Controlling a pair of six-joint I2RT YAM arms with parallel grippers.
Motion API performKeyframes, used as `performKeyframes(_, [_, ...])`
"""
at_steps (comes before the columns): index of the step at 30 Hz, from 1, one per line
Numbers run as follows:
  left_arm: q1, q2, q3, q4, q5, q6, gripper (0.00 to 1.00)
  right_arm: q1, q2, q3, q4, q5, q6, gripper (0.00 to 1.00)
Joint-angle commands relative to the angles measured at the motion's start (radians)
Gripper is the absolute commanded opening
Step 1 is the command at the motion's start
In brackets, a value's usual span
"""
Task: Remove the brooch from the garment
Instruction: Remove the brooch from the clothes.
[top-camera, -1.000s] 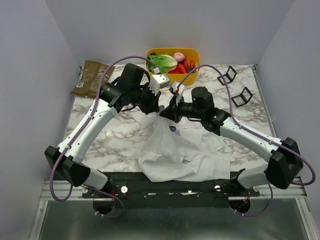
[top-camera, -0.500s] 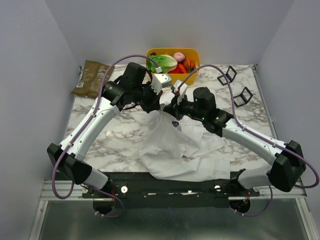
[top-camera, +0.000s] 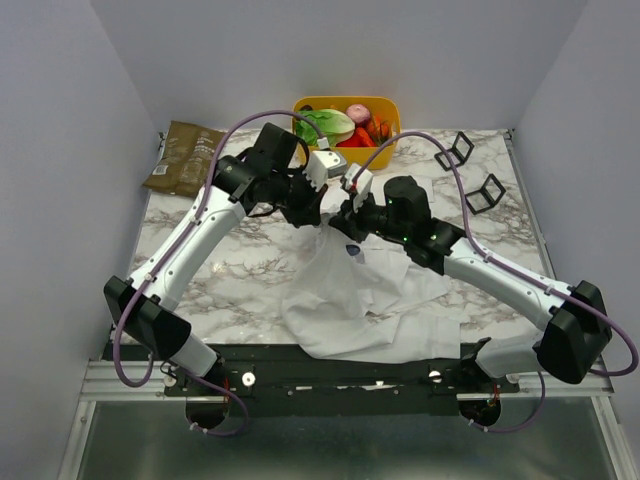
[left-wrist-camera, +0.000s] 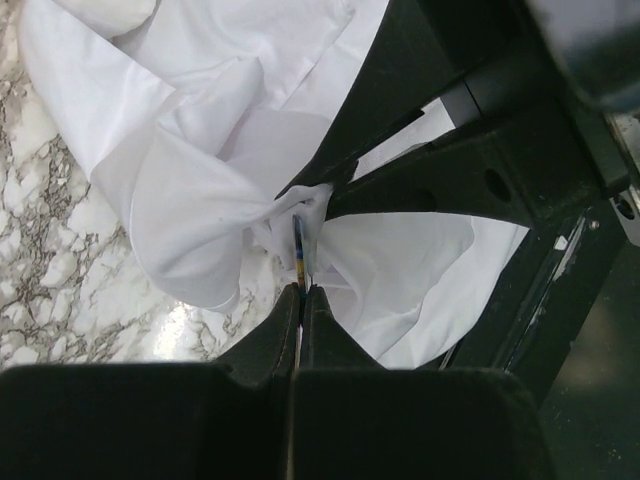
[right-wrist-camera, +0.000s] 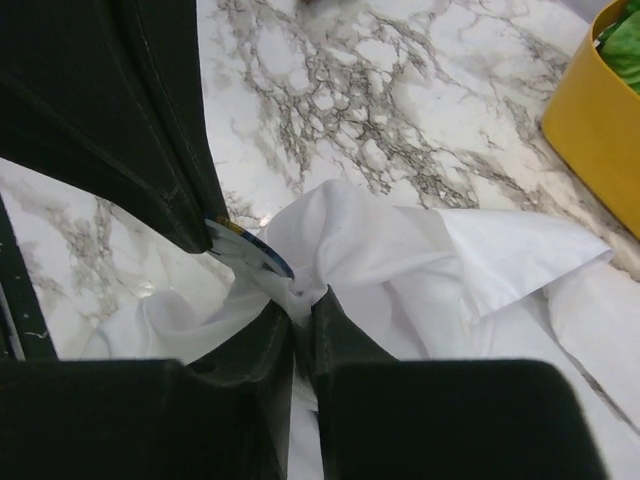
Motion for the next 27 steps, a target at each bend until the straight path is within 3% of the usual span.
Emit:
performKeyframes(1, [-0.002, 0.022, -0.029, -0.205, -0.001, -0.032, 0.00, -0.032, -0.011, -0.002, 0.028, 0.113, -0.020, 0.27])
performKeyframes(3, [-0.002, 0.023, -0.035, -0.204, 0.005, -0.035, 0.00, -0.041, -0.026, -0.007, 0.021, 0.053, -0.022, 0.41])
performKeyframes(6, [-0.002, 0.018, -0.035, -0.196, 0.012, -0.038, 0.00, -0.058, -0.050, -0.019, 0.016, -0.060, -0.019, 0.53])
performKeyframes(9, [-0.002, 0.013, -0.032, -0.191, 0.014, -0.045, 0.00, -0.081, -0.069, -0.029, 0.014, -0.169, -0.007, 0.59])
performKeyframes(14, [-0.002, 0.019, -0.054, -0.182, 0.025, -0.049, 0.00, -0.101, -0.072, -0.026, 0.020, -0.361, 0.047, 0.64])
performKeyframes(27, [-0.002, 0.016, -0.061, -0.168, 0.064, -0.049, 0.00, -0.101, 0.048, 0.024, 0.027, -0.567, 0.095, 0.73])
